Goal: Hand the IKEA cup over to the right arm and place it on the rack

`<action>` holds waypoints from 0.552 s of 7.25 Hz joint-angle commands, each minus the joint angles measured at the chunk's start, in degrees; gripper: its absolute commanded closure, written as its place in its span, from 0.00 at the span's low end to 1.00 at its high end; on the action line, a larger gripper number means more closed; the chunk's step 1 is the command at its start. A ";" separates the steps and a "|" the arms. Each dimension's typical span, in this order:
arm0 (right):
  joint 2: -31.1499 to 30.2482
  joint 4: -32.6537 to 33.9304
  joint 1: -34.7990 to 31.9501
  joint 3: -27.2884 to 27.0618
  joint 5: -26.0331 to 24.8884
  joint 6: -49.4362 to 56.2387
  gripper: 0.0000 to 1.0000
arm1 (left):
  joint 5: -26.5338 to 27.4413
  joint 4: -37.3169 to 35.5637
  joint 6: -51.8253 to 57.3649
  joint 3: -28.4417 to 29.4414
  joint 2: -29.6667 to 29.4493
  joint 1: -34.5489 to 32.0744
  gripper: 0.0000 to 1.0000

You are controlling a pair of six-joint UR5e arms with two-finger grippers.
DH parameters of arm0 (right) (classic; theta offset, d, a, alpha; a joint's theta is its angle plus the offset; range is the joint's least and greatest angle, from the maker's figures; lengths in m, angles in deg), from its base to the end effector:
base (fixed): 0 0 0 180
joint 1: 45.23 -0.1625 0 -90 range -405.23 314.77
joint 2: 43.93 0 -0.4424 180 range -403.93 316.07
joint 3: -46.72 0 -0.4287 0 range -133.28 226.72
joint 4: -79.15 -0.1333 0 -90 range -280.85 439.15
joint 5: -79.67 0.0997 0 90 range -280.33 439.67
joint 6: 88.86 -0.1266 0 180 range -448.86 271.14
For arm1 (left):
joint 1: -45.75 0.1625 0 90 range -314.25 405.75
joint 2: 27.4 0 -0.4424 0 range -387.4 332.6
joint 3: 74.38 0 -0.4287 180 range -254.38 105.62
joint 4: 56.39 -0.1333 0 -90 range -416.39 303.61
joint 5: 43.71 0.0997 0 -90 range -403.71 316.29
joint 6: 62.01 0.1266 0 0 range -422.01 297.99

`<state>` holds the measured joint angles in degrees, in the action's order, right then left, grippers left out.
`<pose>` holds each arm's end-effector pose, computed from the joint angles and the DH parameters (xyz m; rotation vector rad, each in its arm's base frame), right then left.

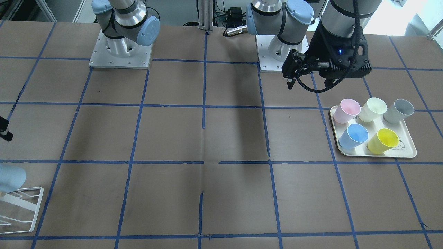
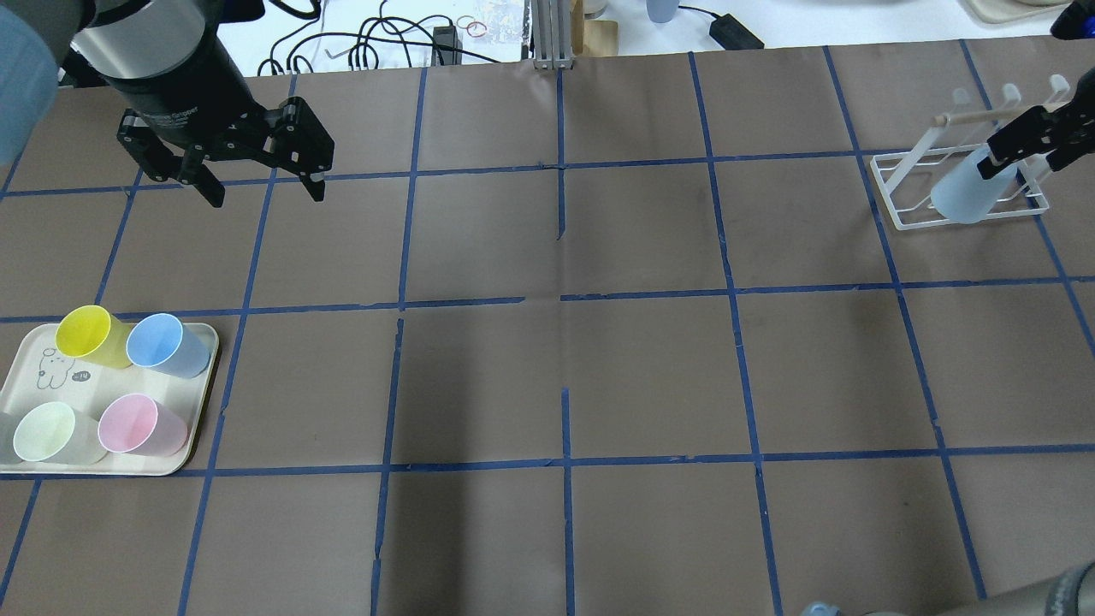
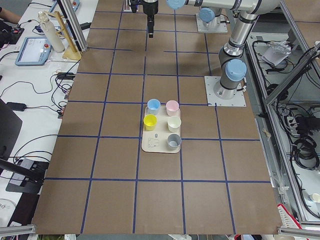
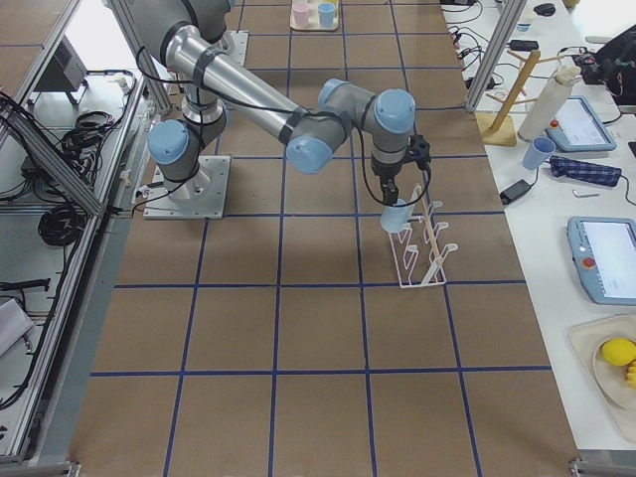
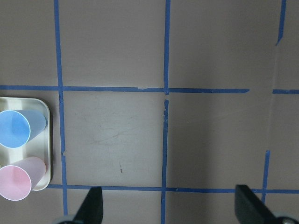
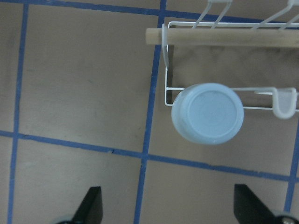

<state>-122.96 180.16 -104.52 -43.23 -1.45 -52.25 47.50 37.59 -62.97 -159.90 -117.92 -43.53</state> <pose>-0.1776 -0.5982 0.3907 -0.1551 3.0066 -0.1315 -0.1239 -0.5329 0.5079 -0.0457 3.1201 0.0005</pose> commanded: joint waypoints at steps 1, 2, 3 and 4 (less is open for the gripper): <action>-10.58 -10.36 -5.97 -1.44 -0.87 -11.94 0.00 | -0.15 -0.12 -0.01 0.00 0.00 0.07 0.00; -14.19 -10.40 -10.97 -3.36 -4.36 -19.74 0.00 | 0.02 -0.12 0.08 0.00 0.00 0.07 0.00; -16.05 -10.40 -15.46 -4.86 -4.74 -24.35 0.00 | 0.02 -0.21 0.08 0.00 0.08 0.33 0.00; -16.42 -10.40 -18.98 -5.14 -4.84 -30.05 0.00 | -0.33 -0.21 0.08 0.00 0.08 0.77 0.00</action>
<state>-137.75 170.02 -118.49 -47.36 -5.61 -75.07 47.43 37.42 -62.91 -159.90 -117.88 -43.19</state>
